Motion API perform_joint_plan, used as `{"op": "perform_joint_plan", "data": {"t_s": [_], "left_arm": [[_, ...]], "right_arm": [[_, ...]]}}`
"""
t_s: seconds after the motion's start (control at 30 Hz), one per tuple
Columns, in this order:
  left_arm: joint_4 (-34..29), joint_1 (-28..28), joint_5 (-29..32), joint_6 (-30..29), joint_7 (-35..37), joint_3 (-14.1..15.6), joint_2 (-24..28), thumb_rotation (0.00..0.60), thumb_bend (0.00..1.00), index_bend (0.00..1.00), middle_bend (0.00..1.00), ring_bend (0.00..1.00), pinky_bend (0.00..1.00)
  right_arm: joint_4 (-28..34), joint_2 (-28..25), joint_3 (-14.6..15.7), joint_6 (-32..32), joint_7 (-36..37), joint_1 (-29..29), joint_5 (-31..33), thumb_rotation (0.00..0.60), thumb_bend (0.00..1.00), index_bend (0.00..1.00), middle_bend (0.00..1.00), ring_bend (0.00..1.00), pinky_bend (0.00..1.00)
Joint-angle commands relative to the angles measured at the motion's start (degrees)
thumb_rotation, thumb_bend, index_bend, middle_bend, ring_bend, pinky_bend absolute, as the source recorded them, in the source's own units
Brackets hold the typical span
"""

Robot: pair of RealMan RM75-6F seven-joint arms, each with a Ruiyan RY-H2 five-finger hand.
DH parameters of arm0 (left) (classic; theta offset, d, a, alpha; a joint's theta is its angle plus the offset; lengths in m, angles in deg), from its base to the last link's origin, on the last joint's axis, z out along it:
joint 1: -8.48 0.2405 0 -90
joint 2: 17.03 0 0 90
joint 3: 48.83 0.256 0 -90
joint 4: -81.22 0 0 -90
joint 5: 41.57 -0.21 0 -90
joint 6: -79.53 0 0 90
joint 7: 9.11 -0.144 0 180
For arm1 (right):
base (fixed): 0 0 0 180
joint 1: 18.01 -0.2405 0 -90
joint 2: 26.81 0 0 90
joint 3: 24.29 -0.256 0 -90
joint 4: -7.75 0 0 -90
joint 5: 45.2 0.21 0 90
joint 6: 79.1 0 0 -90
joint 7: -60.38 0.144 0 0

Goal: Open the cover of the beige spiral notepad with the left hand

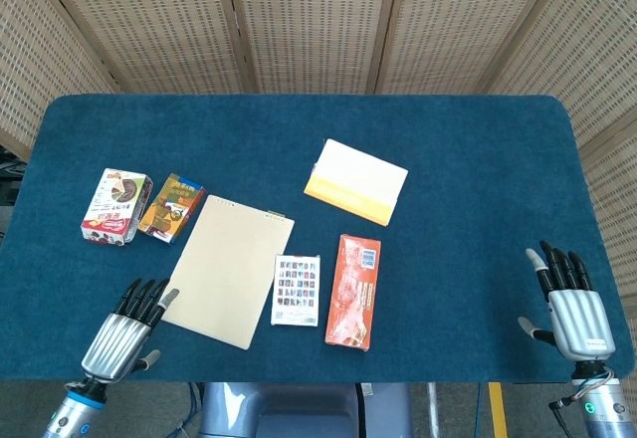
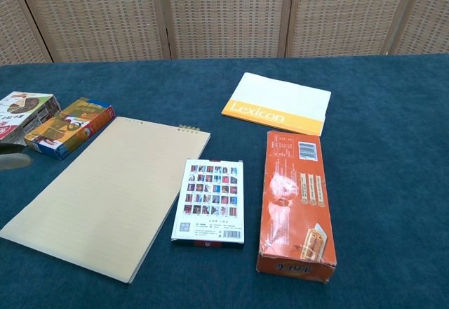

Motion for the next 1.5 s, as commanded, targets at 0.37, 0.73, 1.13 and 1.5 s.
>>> {"op": "perform_joint_plan", "data": {"t_s": [0.37, 0.73, 1.13, 1.5], "left_arm": [[4.93, -2.26, 2.89, 3.90, -3.15, -1.32, -5.18, 0.600, 0.30, 0.00, 0.00, 0.00, 0.00], [8.02, -3.92, 3.49, 5.57, -4.46, -1.47, -8.95, 0.600, 0.31, 0.00, 0.00, 0.00, 0.00], [8.60, -5.03, 3.99, 6.08, -5.89, -1.41, -10.70, 0.600, 0.33, 0.00, 0.00, 0.00, 0.00], [7.98, -5.68, 4.70, 6.56, -7.20, -0.97, -11.43, 0.600, 0.33, 0.00, 0.00, 0.00, 0.00]], "right_arm": [[0.31, -0.12, -0.09, 0.51, 0.88, -0.09, 0.39, 0.600, 0.00, 0.00, 0.00, 0.00, 0.00], [0.63, -0.16, -0.14, 0.79, 1.01, -0.08, 0.75, 0.600, 0.00, 0.00, 0.00, 0.00, 0.00], [0.96, -0.31, -0.16, 0.90, 1.56, 0.04, 1.03, 0.600, 0.00, 0.00, 0.00, 0.00, 0.00], [1.10, -0.38, -0.24, 0.92, 1.87, 0.08, 1.15, 0.600, 0.00, 0.00, 0.00, 0.00, 0.00]]}}
